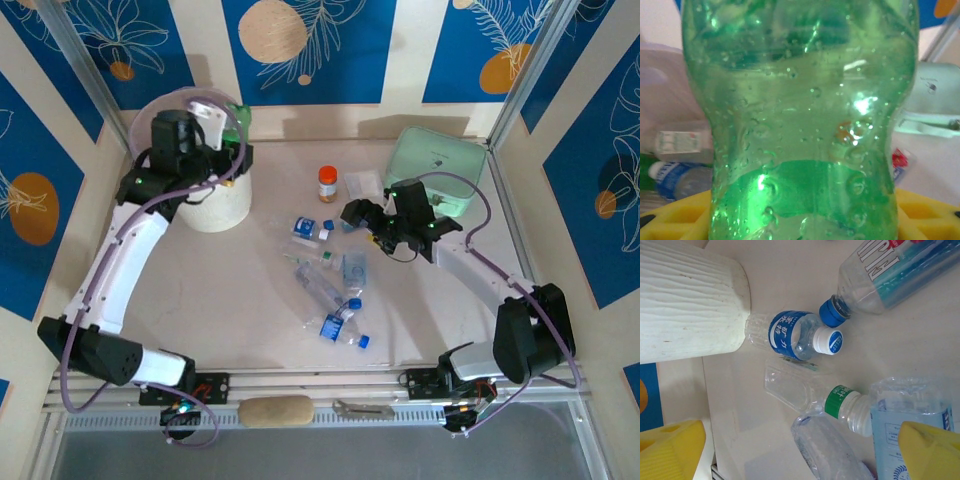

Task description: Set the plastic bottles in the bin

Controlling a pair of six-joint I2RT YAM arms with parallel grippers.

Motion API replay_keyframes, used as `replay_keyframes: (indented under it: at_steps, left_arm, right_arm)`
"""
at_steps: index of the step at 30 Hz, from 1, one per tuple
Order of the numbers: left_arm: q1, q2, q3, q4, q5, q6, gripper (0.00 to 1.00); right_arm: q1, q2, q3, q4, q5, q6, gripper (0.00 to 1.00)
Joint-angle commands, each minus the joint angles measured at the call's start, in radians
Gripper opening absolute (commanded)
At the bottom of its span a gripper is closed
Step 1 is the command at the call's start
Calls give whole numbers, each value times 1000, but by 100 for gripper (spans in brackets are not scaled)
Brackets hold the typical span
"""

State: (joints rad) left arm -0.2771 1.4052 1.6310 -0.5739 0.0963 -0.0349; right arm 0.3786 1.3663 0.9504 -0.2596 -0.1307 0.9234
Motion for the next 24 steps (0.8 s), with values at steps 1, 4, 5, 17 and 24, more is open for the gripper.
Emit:
replay_keyframes:
  at_steps: [1, 4, 5, 17, 24]
  left_arm:
    - [71, 31, 69, 3, 16, 36, 47]
    - [130, 81, 114, 16, 15, 36, 47]
    - [151, 101, 132, 19, 16, 35, 46]
    - [294, 337, 321, -25, 95, -42, 44]
    - [308, 383, 325, -51, 95, -47, 45]
  right_arm:
    - [-14, -36, -22, -24, 5, -24, 99]
    - [-27, -53, -34, -24, 2, -24, 99]
    - [-31, -59, -40, -26, 2, -25, 99]
    - [-63, -135, -75, -45, 16, -18, 99]
    - [-69, -154, -86, -56, 22, -17, 99]
